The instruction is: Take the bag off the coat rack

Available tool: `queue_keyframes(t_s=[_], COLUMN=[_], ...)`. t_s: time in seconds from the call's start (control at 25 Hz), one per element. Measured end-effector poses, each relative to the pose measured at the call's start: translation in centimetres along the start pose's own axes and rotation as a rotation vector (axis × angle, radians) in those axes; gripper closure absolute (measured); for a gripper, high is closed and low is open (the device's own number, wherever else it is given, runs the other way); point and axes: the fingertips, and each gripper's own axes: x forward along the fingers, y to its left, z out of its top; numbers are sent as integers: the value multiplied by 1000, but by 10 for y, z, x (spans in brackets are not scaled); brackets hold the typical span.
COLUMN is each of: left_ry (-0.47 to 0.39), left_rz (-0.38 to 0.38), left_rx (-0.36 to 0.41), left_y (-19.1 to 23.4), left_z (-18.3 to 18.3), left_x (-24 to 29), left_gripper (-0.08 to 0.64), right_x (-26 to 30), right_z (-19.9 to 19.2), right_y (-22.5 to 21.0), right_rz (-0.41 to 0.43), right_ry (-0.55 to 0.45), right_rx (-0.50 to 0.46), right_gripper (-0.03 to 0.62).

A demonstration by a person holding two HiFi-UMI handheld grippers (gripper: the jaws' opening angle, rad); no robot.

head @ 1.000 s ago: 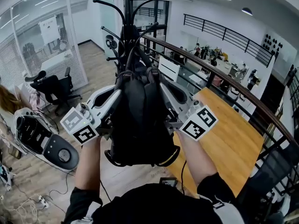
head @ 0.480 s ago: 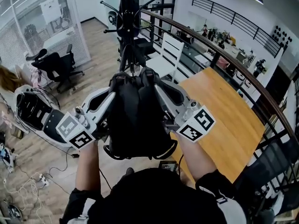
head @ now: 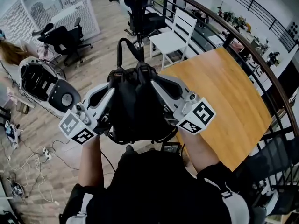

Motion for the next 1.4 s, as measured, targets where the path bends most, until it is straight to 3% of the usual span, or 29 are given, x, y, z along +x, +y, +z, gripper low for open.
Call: queue_keyframes(t_s=[0.36, 0.96, 1.4], left_ry=[-4, -8, 26], left_rz=[60, 28, 37], left_rx=[2, -58, -117], left_y=[-6, -45, -74], left_z=[-30, -46, -64], left_x=[-29, -94, -146], left_gripper=[508, 508, 508], right_x=[-11, -35, -52], right_z=[-36, -58, -83], right_y=[28, 116, 169], right_rz=[18, -116, -143], right_ry=[35, 78, 117], right_rx=[27, 11, 48], right_gripper=[531, 531, 531])
